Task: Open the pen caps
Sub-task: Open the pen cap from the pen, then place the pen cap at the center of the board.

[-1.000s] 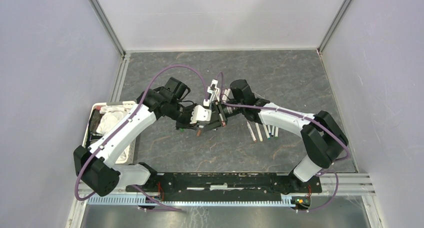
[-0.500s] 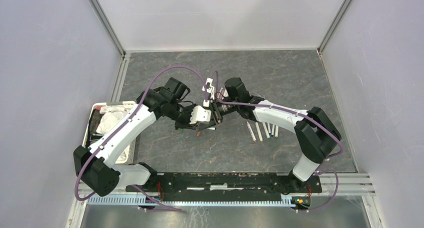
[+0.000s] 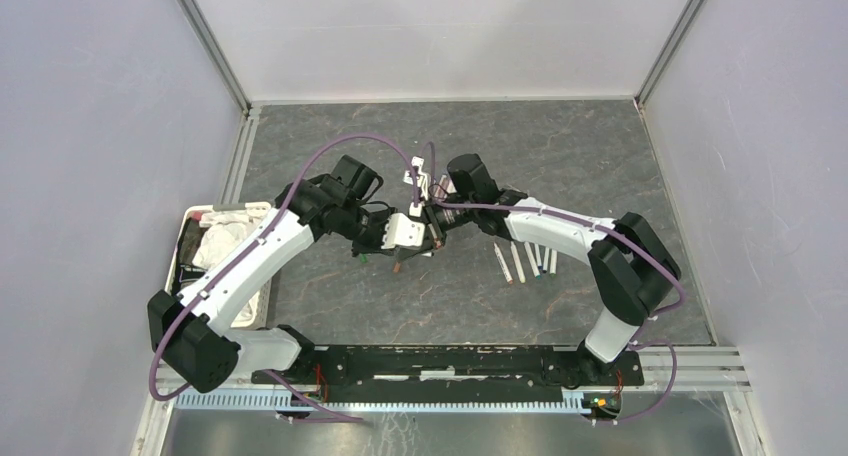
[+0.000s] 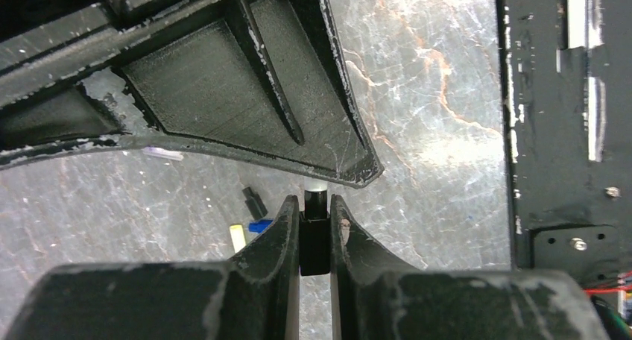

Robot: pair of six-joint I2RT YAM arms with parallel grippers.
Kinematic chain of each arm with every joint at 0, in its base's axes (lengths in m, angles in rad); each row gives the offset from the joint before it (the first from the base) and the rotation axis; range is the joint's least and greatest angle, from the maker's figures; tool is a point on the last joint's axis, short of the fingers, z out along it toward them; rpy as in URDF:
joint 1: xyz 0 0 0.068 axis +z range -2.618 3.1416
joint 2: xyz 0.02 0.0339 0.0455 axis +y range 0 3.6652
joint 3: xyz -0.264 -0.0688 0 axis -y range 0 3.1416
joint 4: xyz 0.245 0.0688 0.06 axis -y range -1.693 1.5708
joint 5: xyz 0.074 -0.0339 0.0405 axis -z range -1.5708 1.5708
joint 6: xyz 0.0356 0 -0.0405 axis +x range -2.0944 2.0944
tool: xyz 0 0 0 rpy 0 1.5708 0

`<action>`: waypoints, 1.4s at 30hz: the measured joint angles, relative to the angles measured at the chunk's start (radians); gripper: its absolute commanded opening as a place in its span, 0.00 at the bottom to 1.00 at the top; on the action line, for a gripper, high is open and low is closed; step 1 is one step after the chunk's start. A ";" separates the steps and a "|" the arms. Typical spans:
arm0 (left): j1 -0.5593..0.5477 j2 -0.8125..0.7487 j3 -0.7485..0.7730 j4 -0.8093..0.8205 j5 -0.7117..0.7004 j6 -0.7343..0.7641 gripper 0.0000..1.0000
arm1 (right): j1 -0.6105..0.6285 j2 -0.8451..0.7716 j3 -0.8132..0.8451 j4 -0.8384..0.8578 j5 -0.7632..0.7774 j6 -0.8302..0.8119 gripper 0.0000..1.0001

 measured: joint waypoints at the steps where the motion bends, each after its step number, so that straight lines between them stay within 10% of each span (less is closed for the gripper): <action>1: -0.002 0.000 -0.004 0.014 -0.012 0.006 0.02 | -0.005 0.000 0.003 -0.014 0.000 -0.016 0.00; 21: 0.151 0.029 -0.025 0.025 -0.214 0.131 0.02 | -0.164 -0.131 -0.129 -0.382 0.150 -0.301 0.00; 42: 0.125 0.291 -0.327 0.541 -0.146 -0.229 0.14 | -0.290 -0.595 -0.462 -0.385 0.970 -0.184 0.00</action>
